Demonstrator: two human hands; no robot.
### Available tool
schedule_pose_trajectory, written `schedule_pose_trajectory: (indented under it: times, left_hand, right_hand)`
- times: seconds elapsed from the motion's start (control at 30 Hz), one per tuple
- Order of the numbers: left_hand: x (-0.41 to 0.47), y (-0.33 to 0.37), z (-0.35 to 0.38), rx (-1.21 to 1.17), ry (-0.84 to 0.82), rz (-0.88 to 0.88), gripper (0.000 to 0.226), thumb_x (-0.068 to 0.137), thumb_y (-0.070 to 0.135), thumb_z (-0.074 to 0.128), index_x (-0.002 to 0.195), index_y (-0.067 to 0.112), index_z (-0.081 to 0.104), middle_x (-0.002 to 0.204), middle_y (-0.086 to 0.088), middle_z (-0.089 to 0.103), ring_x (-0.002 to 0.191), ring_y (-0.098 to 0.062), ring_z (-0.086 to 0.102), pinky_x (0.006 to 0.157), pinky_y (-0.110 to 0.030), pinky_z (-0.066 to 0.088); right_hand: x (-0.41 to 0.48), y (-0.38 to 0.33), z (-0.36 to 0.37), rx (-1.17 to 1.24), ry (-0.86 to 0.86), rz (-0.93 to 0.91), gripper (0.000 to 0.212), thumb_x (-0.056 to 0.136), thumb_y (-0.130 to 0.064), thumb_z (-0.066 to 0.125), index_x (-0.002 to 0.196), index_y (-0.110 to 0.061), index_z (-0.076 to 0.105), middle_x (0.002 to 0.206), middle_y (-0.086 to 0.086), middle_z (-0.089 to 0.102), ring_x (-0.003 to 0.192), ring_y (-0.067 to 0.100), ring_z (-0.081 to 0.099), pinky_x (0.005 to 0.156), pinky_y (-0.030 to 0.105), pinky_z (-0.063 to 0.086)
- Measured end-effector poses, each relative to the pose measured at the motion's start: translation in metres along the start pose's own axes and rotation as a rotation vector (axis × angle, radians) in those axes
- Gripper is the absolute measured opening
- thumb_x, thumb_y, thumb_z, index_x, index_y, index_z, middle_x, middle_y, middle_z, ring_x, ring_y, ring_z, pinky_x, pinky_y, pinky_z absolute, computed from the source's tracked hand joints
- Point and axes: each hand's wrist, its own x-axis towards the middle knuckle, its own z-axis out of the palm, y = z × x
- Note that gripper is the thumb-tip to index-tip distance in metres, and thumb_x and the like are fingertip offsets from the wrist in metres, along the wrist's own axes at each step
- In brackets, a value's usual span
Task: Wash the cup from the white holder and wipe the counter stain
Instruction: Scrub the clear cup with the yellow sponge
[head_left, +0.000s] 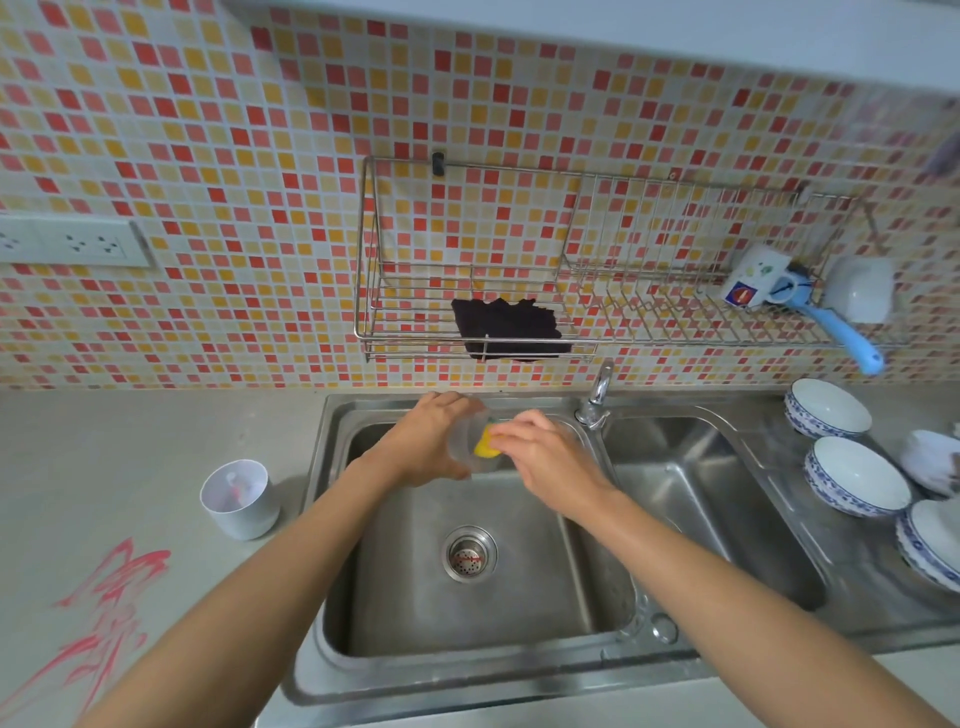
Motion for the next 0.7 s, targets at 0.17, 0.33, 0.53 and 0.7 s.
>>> schedule_pose_trajectory:
  times: [0.17,0.33,0.53,0.7]
  left_hand:
    - [0.002,-0.012,0.0,0.032,0.001,-0.021,0.089,0.063,0.049,0.083,0.14,0.031,0.041,0.14,0.009,0.046,0.126,-0.014,0.039,0.109,-0.03,0.035]
    - [0.001,-0.01,-0.002,0.014,-0.035,-0.019,0.09,0.066,0.039,0.084,0.143,0.028,0.039,0.143,0.008,0.043,0.13,-0.014,0.036,0.109,-0.026,0.03]
    - [0.001,-0.012,-0.005,-0.062,-0.019,-0.018,0.092,0.064,0.037,0.086,0.143,0.028,0.04,0.143,0.008,0.044,0.131,-0.015,0.038,0.107,-0.021,0.026]
    - [-0.004,-0.015,-0.007,-0.114,-0.05,-0.029,0.088,0.066,0.032,0.085,0.143,0.025,0.041,0.145,0.006,0.044,0.131,-0.013,0.041,0.105,-0.019,0.027]
  right_hand:
    - [-0.009,-0.024,0.007,0.359,-0.022,0.247,0.025,0.088,-0.006,0.063,0.109,-0.015,0.073,0.115,-0.003,0.069,0.101,0.021,0.057,0.095,0.026,0.042]
    - [0.002,-0.014,0.007,0.15,-0.051,0.091,0.025,0.083,-0.001,0.067,0.104,-0.014,0.074,0.11,-0.002,0.071,0.096,0.023,0.056,0.086,0.029,0.049]
    - [0.0,-0.011,0.003,-0.014,0.051,-0.005,0.028,0.074,0.002,0.073,0.097,-0.014,0.074,0.108,-0.003,0.069,0.092,0.026,0.06,0.072,0.035,0.056]
    - [-0.007,-0.01,0.007,0.039,0.055,-0.008,0.026,0.075,-0.002,0.073,0.099,-0.014,0.073,0.111,-0.003,0.068,0.095,0.024,0.059,0.078,0.032,0.056]
